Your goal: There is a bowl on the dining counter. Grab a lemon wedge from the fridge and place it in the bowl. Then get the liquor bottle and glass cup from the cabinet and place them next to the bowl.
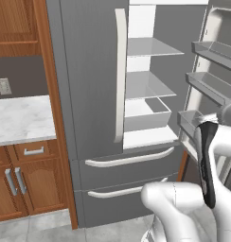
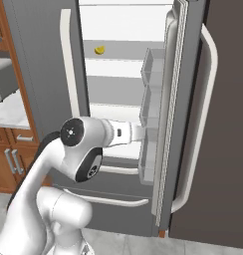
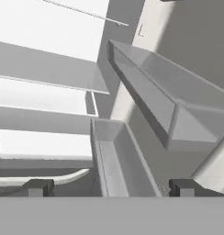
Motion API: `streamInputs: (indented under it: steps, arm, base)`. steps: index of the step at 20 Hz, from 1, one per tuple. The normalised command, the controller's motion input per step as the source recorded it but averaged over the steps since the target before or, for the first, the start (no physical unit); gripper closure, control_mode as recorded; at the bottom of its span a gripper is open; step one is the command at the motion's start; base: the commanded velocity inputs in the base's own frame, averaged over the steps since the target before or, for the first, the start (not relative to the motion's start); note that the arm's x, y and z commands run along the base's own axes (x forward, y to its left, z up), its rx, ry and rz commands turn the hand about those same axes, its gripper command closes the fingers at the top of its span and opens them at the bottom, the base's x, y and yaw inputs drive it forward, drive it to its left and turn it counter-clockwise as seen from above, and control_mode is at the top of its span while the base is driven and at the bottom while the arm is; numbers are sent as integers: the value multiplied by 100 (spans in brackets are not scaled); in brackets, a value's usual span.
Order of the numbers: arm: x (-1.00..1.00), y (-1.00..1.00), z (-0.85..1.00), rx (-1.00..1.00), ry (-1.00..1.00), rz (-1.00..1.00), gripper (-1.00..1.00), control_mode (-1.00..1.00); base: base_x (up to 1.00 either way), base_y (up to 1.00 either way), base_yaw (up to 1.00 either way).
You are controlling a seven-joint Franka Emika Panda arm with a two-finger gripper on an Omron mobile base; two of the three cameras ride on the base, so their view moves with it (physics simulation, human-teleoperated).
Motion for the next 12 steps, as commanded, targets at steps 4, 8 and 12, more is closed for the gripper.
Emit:
streamInputs:
  steps: [4, 8, 12]
  arm:
    - [-5, 71, 0, 3, -4, 17, -100, -100]
    - [-26, 65, 0, 2, -7, 18, -100, -100]
    - [-31, 76, 0, 0, -8, 19, -100, -100]
  base:
    - [0, 0, 0]
    - [0, 0, 0]
    - [0, 0, 0]
